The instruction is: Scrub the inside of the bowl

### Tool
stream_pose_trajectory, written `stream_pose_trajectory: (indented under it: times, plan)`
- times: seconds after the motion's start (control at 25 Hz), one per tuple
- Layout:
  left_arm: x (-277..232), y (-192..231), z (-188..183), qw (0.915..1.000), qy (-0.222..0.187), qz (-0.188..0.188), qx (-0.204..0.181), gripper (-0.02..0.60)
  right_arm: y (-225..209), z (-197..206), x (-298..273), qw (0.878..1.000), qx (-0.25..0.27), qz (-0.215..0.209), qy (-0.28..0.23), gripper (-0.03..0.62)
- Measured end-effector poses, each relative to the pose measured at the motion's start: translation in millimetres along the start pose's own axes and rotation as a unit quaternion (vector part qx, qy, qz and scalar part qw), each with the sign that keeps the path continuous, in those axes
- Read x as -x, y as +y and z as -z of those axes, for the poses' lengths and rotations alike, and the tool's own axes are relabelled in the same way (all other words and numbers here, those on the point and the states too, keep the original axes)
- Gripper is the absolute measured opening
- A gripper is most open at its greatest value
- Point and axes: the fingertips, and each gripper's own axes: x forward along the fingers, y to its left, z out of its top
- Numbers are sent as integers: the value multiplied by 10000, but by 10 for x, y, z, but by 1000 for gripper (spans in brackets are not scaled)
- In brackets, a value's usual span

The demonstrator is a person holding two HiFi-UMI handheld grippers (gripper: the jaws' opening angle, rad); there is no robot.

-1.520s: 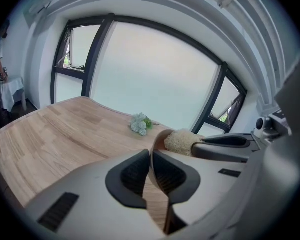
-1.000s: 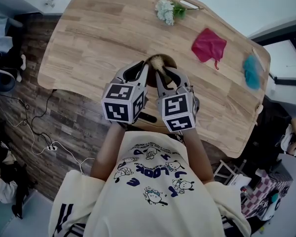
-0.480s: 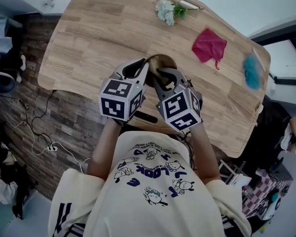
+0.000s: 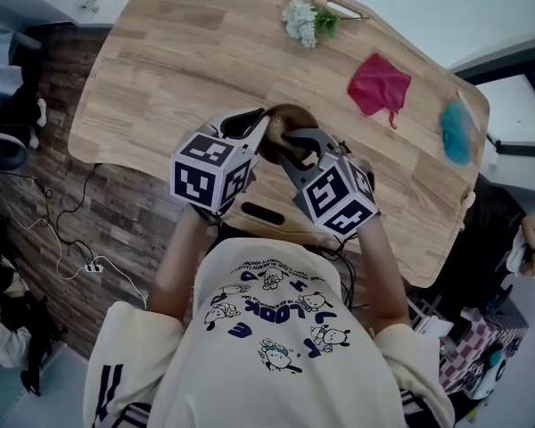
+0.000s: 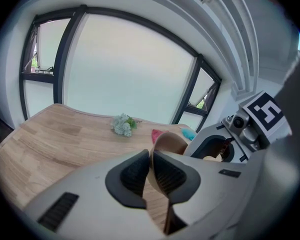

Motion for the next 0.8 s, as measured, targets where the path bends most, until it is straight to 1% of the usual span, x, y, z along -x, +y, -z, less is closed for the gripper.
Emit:
stream_pose_trajectory:
  times: [0.16, 0.24, 0.36, 0.52, 0.68, 0.8]
  plan:
    - [-21, 8, 33, 9999, 139, 61, -7, 52, 151, 44, -32, 9985, 426, -303, 162, 60]
    - [-37, 10, 45, 9997, 208, 78, -40, 52, 202, 65, -47, 9971, 625, -372, 231, 60]
    - [-59, 11, 67, 9994, 302, 144, -71, 51, 234, 97, -49, 9951, 794, -496, 314, 60]
    - [-74, -6, 94, 9986, 439, 268, -118, 51, 274, 123, -6, 9911, 1001, -777, 417, 60]
    - [-100, -38, 122, 9962, 646, 423, -393, 49, 320, 177, 24, 9818, 1489, -993, 633, 60]
    - [-118, -90, 150, 9921, 853, 639, -662, 49, 357, 262, 49, 9659, 2104, -1177, 945, 58]
